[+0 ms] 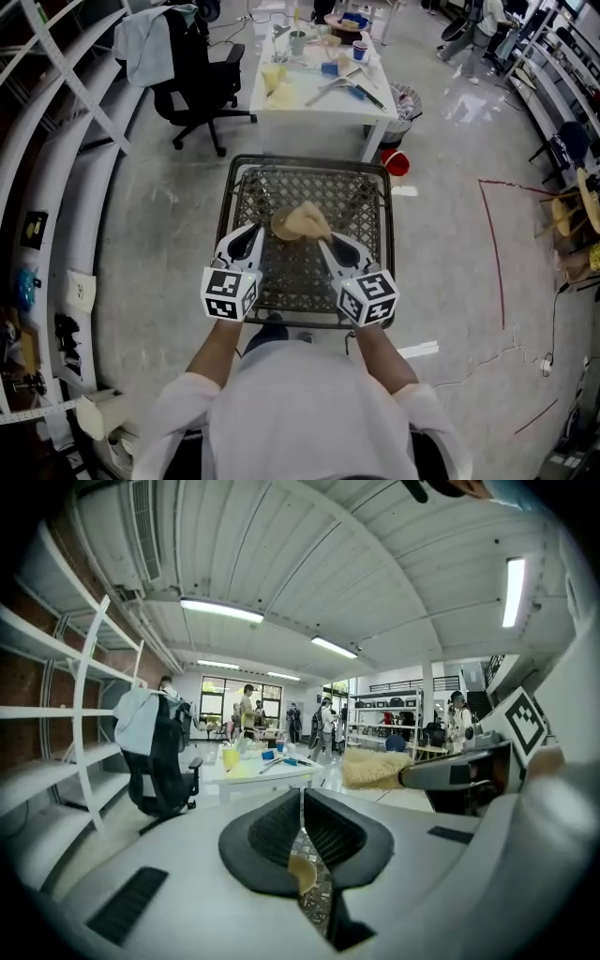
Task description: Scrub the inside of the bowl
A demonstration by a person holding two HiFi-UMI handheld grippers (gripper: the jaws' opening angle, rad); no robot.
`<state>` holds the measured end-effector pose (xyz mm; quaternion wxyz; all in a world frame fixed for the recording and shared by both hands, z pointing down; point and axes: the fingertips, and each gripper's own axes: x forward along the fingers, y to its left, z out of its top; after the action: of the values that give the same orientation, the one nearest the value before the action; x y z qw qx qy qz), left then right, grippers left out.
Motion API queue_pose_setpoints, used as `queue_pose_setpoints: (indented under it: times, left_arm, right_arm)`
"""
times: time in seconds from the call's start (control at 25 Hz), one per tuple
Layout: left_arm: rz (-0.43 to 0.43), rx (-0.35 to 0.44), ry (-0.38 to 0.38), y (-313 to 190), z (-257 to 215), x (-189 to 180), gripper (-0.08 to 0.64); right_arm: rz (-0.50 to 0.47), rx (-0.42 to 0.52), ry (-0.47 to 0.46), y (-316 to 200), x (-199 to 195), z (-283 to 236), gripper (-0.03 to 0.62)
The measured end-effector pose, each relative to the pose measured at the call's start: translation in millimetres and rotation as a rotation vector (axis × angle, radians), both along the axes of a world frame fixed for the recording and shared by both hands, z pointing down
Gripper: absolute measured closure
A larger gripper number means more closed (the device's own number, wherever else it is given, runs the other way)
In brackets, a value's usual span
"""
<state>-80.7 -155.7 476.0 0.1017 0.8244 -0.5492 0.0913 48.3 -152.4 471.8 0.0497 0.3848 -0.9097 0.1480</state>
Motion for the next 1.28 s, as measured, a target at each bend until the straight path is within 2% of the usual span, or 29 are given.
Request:
queue_pose_setpoints:
  times: [0.44, 0.64, 1.28]
  left_arm:
    - [-0.018, 0.014, 0.016, 35, -7, 9, 0.518]
    - [-0.02, 0.007, 0.047, 44, -8, 12, 0.518]
    - [-0.01, -0.002, 0.063, 46, -7, 17, 0.518]
  right_arm:
    - [-0.018, 0.007, 0.017, 19, 9, 4, 0.523]
    - [-0.014, 0.006, 0.034, 22, 12, 6, 0.523]
    - [-0.021, 0.018, 0.071, 17, 9, 9, 0.523]
